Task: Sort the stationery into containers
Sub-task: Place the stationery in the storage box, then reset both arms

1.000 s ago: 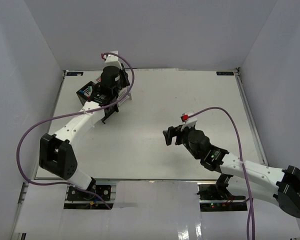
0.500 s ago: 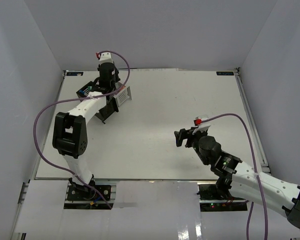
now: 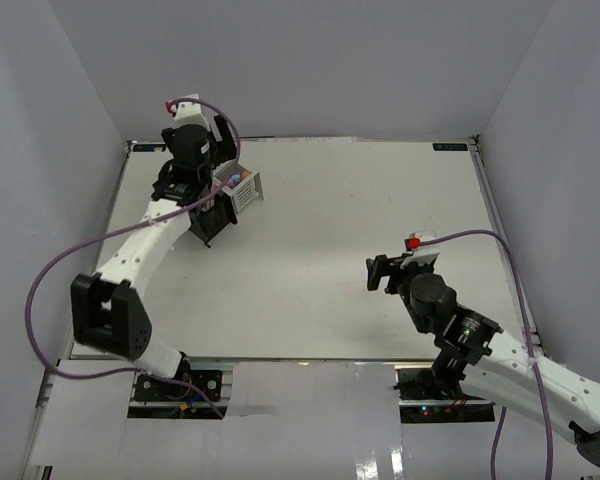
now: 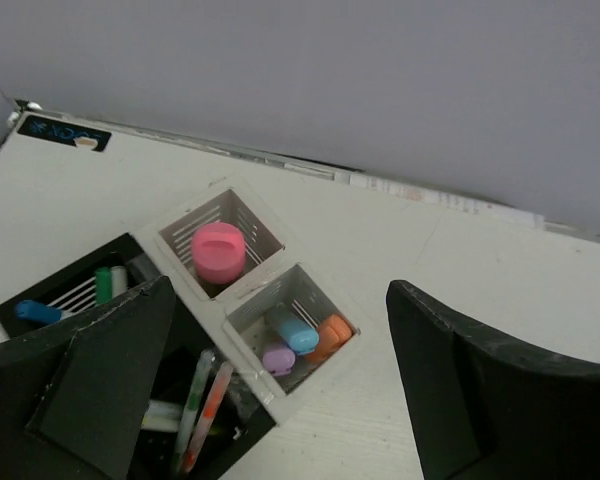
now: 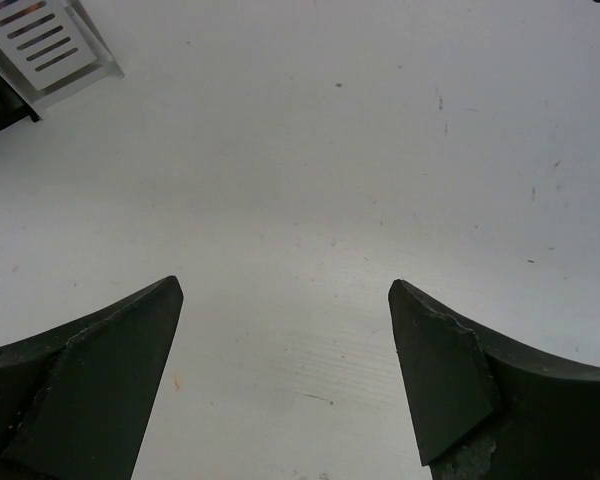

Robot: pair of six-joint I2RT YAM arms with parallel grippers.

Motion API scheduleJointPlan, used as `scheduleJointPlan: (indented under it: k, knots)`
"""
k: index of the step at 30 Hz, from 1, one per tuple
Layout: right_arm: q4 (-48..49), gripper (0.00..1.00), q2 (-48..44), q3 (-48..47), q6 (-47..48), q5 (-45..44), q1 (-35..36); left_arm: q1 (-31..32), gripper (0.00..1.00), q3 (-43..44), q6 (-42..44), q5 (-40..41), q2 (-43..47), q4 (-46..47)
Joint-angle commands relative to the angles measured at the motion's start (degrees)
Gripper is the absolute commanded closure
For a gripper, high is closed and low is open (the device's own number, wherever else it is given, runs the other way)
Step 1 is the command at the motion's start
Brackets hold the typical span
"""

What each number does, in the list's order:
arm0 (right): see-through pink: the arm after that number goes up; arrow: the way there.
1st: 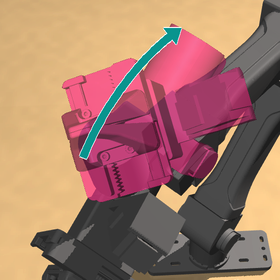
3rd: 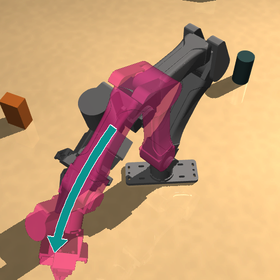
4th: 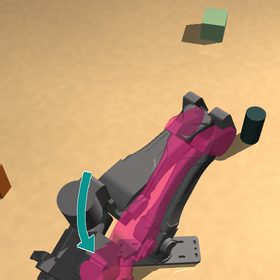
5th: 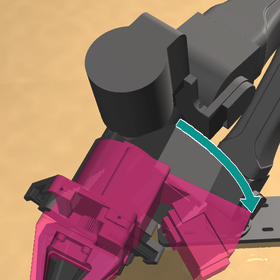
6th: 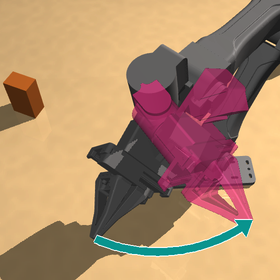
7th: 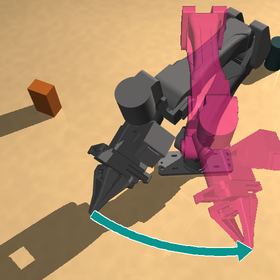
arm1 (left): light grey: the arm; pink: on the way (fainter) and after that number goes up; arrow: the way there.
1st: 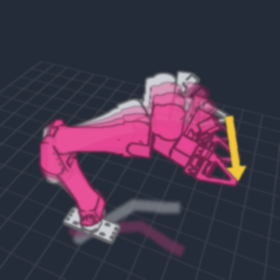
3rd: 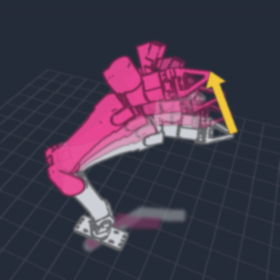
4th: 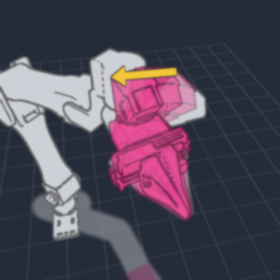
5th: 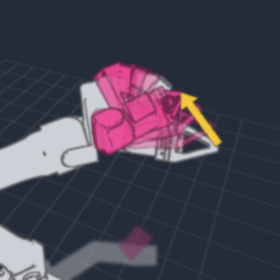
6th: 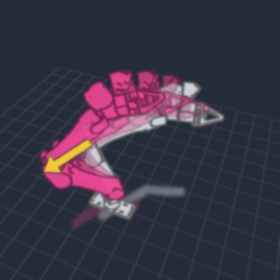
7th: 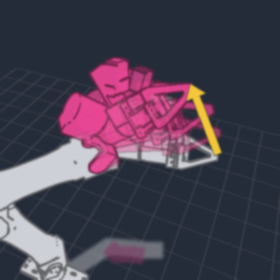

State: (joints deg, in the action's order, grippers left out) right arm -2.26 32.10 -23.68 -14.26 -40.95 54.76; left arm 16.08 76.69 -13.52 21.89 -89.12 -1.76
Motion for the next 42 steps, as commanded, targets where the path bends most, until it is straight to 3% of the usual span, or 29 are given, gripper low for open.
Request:
scheduleJointPlan:
  k: [1,8,13,18,27,42]
  knots:
    - [-4.41,0.10,-1.86,-6.80,1.34,-5.27,-0.18,-0.08,0.02,-4.51,-1.24,-0.71,16.55,-7.18]
    - [-12.15,0.10,-4.06,-13.58,3.18,-7.21,-0.18,-0.17,0.02,-22.18,-1.60,-1.41,44.42,-14.31]
    - [-13.21,0.10,-7.74,-16.13,5.82,-9.06,-0.18,-0.17,0.02,-27.55,-4.06,-0.53,55.97,-26.53]
    - [-13.21,0.10,-9.86,-16.13,8.19,-11.52,-0.18,-0.17,0.02,-33.08,-5.64,-1.50,65.28,-30.23]
    - [-13.21,0.10,-9.77,-15.08,8.29,-12.49,-0.10,-0.17,0.02,-41.26,-9.16,-3.34,69.87,-29.53]
    - [-13.21,0.10,-8.55,-14.81,8.46,-12.84,-0.18,-0.17,0.02,-42.58,-9.07,-2.47,71.02,-28.12]
